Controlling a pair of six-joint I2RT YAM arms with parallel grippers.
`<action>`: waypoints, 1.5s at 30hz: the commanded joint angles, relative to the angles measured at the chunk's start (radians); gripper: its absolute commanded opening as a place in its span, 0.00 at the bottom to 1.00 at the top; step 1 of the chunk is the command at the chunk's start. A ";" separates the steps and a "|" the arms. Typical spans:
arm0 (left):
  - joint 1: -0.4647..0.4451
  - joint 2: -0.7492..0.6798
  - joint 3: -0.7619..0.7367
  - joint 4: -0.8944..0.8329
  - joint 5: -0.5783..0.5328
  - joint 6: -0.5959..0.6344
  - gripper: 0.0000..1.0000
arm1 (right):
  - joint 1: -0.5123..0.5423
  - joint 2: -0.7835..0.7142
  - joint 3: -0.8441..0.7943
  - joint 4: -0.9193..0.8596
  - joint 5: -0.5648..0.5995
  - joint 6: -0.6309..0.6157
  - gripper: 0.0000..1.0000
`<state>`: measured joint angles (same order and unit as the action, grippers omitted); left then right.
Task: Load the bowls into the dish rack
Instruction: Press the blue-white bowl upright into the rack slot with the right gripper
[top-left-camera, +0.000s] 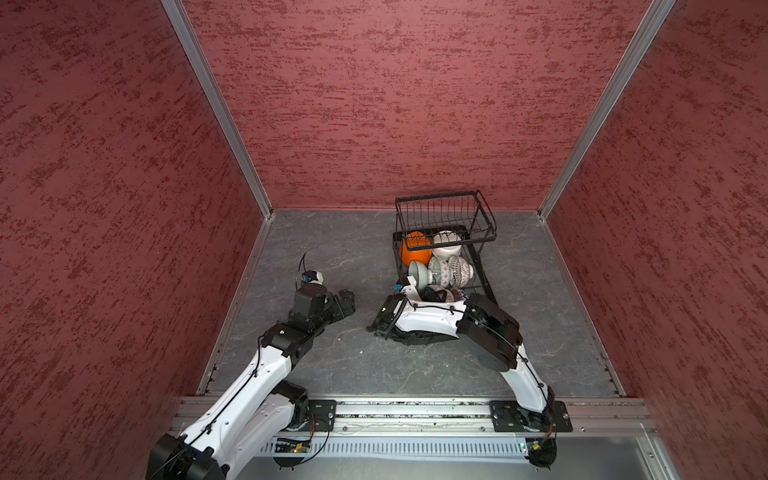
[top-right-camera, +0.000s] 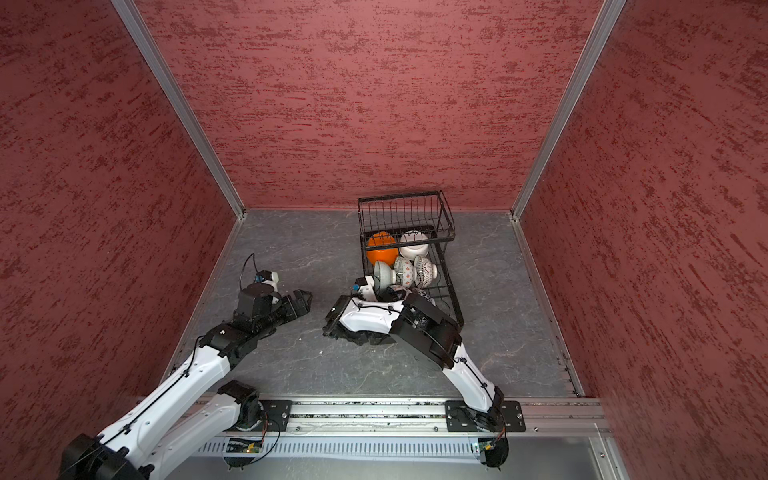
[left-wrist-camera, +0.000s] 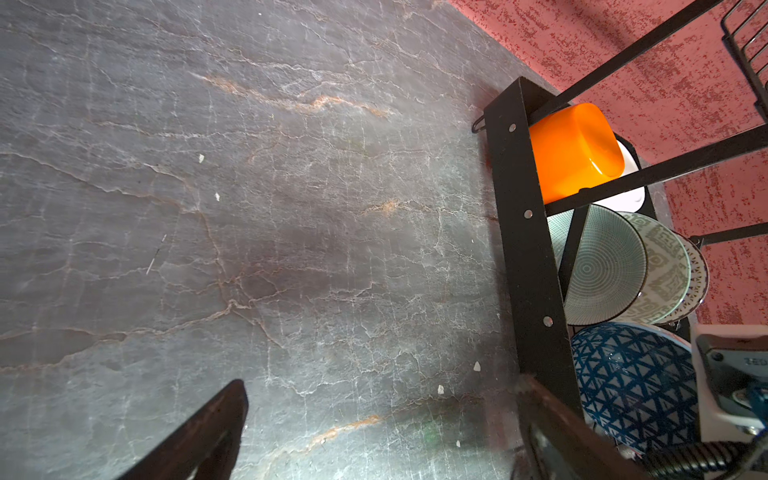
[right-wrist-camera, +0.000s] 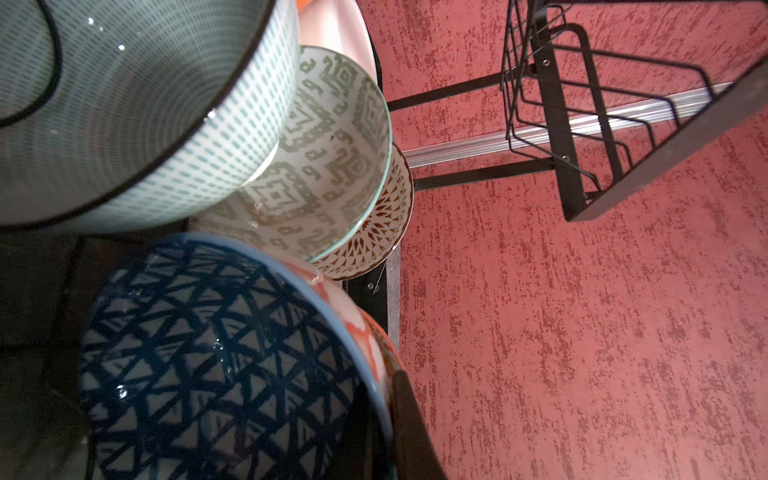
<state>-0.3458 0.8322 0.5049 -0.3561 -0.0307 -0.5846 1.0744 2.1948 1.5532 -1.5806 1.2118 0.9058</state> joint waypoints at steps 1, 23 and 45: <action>0.010 -0.004 -0.012 0.014 0.000 0.023 0.99 | -0.003 0.066 -0.006 0.172 -0.105 0.028 0.00; 0.025 0.009 -0.021 0.032 0.009 0.026 1.00 | 0.013 0.124 0.078 0.237 -0.150 -0.063 0.04; 0.053 0.067 -0.020 0.092 0.051 0.046 0.99 | 0.051 0.180 0.114 -0.002 -0.193 0.309 0.07</action>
<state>-0.3008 0.8959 0.4877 -0.2932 0.0013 -0.5621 1.1122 2.2902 1.6623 -1.6886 1.1912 1.0954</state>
